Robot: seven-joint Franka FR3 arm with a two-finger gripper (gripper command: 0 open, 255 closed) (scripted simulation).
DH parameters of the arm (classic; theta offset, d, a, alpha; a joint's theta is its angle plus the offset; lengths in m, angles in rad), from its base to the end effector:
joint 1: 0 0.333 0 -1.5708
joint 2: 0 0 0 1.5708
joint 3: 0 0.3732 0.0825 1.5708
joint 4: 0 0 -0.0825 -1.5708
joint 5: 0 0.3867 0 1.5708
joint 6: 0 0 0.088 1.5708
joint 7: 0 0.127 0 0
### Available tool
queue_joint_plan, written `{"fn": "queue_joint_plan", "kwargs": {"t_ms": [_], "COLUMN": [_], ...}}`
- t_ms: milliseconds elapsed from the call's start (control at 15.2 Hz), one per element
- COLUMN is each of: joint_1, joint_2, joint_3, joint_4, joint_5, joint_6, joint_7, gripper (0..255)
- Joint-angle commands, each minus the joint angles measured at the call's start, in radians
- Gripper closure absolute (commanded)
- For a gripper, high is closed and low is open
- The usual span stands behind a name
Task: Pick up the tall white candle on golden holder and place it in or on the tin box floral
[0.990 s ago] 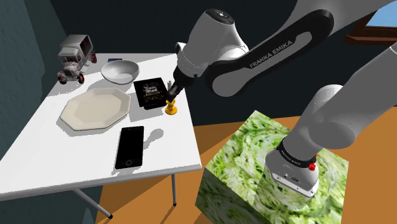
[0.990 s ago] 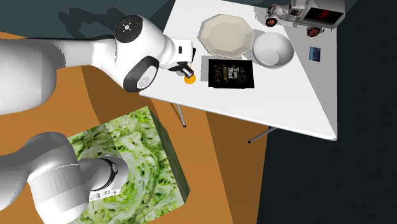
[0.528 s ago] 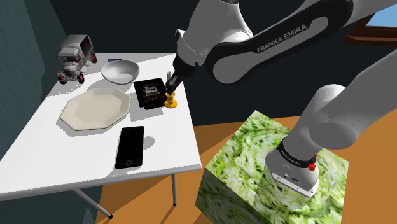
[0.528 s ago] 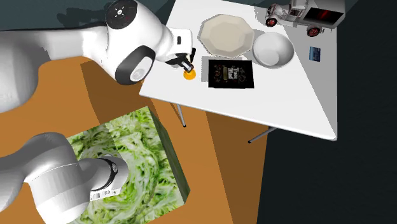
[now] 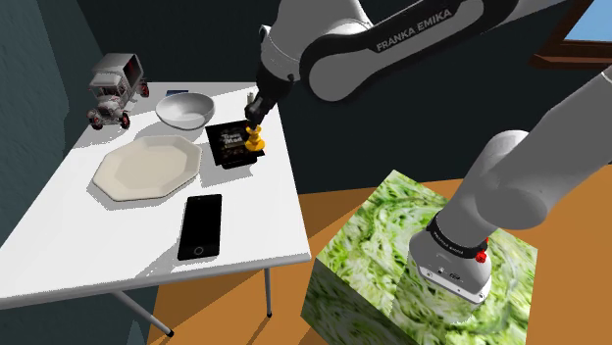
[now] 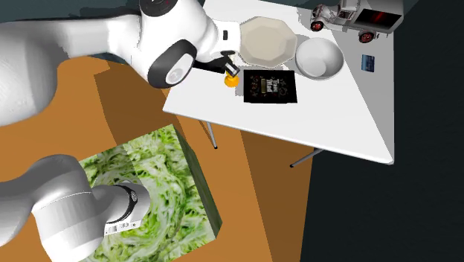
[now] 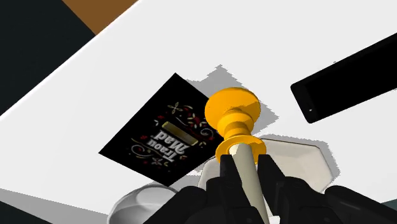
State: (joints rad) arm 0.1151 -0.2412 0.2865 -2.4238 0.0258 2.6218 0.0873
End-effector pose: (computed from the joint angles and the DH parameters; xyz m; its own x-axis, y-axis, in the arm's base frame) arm 0.4488 0.1967 0.4781 0.8662 0.2718 0.4194 0.2949 -0.9555 0.0100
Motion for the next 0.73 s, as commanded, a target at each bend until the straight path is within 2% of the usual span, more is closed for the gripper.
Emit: {"fn": "queue_joint_plan", "kwargs": {"t_ms": [0, 396, 594, 660], "joint_1": [-0.019, -0.057, -0.071, -0.07], "joint_2": [0.068, 0.267, 0.381, 0.387], "joint_3": [-0.016, -0.049, -0.065, -0.065], "joint_4": [0.065, 0.294, 0.442, 0.435], "joint_5": [-0.014, -0.051, -0.066, -0.069], "joint_6": [0.001, -0.034, -0.071, -0.058], "joint_7": [-0.024, -0.076, -0.103, -0.101], "gripper": [255, 255, 255, 255]}}
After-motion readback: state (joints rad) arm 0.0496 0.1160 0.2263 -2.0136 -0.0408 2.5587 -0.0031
